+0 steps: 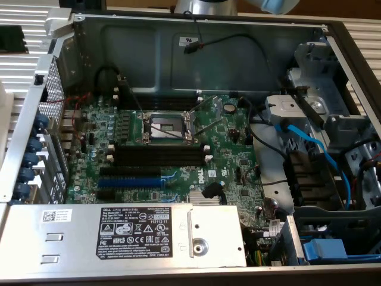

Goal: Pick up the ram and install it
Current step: 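Pick up the ram and move it above insertion slot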

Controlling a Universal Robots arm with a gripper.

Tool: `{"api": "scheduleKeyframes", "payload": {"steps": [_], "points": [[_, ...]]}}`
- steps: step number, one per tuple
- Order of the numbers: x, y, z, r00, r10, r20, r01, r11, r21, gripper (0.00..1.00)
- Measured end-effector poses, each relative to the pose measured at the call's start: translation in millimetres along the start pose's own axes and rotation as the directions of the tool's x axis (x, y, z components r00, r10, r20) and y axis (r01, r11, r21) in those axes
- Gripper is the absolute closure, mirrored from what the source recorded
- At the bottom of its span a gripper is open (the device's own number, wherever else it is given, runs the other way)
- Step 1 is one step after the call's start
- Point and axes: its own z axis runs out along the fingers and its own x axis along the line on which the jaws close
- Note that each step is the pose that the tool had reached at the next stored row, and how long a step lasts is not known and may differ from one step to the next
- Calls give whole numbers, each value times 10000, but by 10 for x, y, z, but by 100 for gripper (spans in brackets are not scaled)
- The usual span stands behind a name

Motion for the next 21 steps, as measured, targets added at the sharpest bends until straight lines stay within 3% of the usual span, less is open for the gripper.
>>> {"api": "scheduleKeyframes", "payload": {"steps": [1, 6, 12, 15, 19, 21], "points": [[15, -92, -25, 10000, 0, 2, 0, 10000, -13, 87], [44, -309, -58, 10000, 1, 4, -1, 10000, -70, 87], [67, -511, -71, 10000, 9, -93, -11, 9997, -245, 87], [78, -602, -77, 10000, 8, -92, -11, 9994, -338, 87], [94, -743, -85, 10000, 9, -97, -13, 9992, -402, 87], [102, -811, -89, 9999, 11, -131, -17, 9991, -427, 87]]}}
